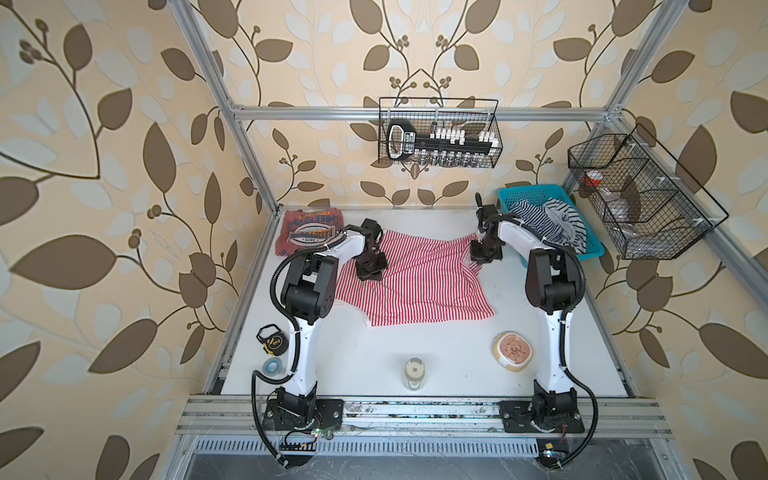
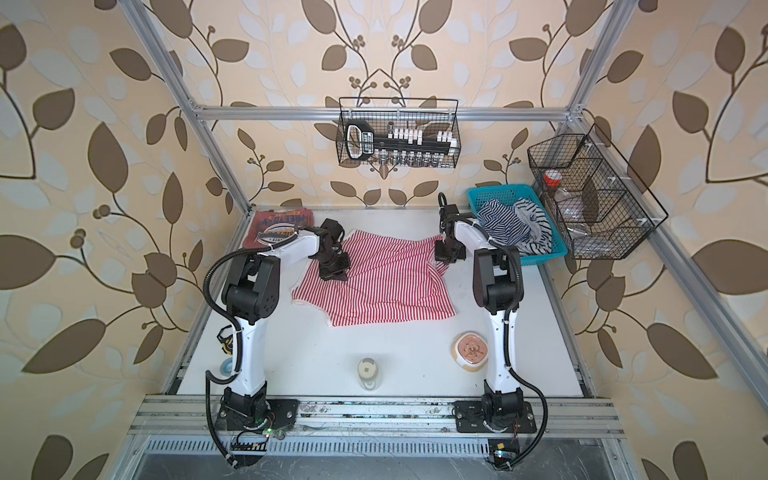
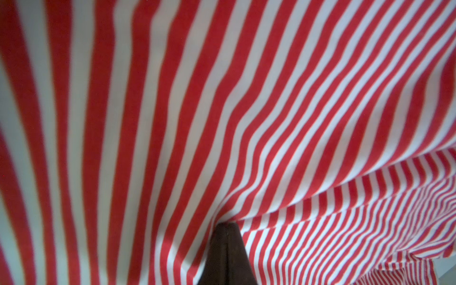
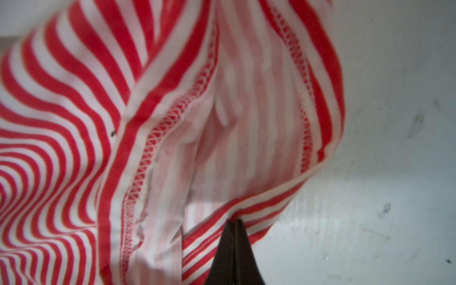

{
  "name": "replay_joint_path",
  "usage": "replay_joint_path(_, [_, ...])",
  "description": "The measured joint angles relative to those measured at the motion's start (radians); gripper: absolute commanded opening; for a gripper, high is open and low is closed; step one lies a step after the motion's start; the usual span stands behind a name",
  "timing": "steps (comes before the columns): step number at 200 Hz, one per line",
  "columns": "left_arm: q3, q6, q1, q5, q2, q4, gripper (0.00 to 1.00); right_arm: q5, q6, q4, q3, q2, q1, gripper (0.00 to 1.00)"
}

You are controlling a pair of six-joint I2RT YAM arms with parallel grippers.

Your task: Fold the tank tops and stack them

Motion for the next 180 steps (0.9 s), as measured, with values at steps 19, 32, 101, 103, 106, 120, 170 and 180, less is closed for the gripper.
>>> replay_joint_path(19, [0.0, 0.0, 0.0, 0.0, 0.0, 0.0, 0.0, -0.001, 0.006, 0.012, -0.006, -0.003, -0.013, 0.18])
replay_joint_path(32, [0.0, 0.0, 0.0, 0.0, 0.0, 0.0, 0.0, 0.0, 0.014, 0.02, -0.008, -0.005, -0.024, 0.18])
replay_joint_path(101, [0.0, 0.0, 0.0, 0.001, 0.0, 0.0, 0.0, -0.001, 0.027, 0.035, 0.025, -0.005, -0.045, 0.25])
replay_joint_path(103, [0.0, 0.0, 0.0, 0.002, 0.0, 0.0, 0.0, -0.001, 0.027, 0.035, 0.027, -0.005, -0.044, 0.25])
replay_joint_path(106, [0.0, 0.0, 0.0, 0.002, 0.0, 0.0, 0.0, -0.001, 0.027, 0.037, 0.029, -0.005, -0.043, 0.25])
replay_joint_path(120, [0.0, 0.0, 0.0, 0.002, 0.0, 0.0, 0.0, -0.005, 0.03, 0.043, 0.032, -0.005, -0.04, 0.26])
replay_joint_path(170, [0.0, 0.0, 0.0, 0.008, 0.002, 0.0, 0.0, -0.012, 0.034, 0.035, 0.05, -0.003, -0.036, 0.3])
replay_joint_path(180, [0.0, 0.0, 0.0, 0.01, 0.002, 0.0, 0.0, -0.012, 0.034, 0.031, 0.069, 0.001, -0.036, 0.31])
